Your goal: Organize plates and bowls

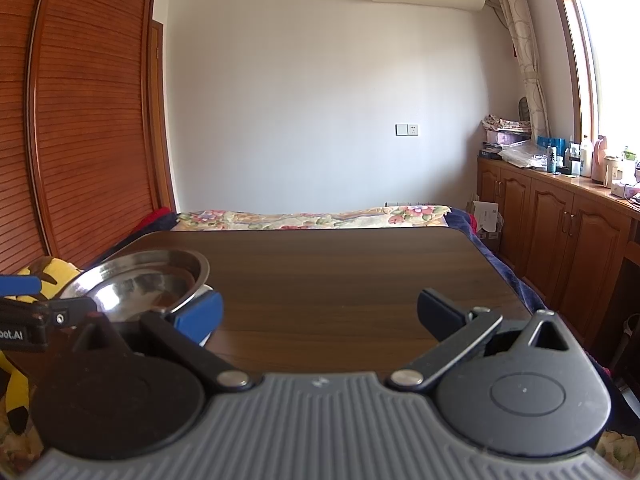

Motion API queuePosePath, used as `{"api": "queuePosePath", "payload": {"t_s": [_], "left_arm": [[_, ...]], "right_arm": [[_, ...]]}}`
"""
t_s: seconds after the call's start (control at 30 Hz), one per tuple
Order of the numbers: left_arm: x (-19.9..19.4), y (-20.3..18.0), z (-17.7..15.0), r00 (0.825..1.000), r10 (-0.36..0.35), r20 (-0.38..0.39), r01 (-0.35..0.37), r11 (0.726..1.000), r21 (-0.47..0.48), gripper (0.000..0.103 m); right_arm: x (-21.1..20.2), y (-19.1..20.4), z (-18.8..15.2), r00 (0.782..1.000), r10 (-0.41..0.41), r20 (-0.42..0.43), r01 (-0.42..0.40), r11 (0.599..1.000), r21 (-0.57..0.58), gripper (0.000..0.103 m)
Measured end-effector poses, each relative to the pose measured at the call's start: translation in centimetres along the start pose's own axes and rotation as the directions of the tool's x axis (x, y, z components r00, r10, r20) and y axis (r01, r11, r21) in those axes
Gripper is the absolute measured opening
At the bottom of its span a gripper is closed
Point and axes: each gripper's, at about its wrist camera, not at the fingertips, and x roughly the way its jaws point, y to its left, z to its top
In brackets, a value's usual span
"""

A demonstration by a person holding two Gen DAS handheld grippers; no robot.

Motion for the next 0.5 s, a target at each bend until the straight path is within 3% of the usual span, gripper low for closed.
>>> {"api": "queuePosePath", "payload": {"t_s": [0.5], "left_arm": [[0.03,-0.03,0.19,1.0,-0.001,-0.001,0.001,1.0,0.0,0.103]], "right_arm": [[-0.1,-0.22,0.04,1.0,-0.004,0.003,0.004,1.0,-0.004,0.103]]}}
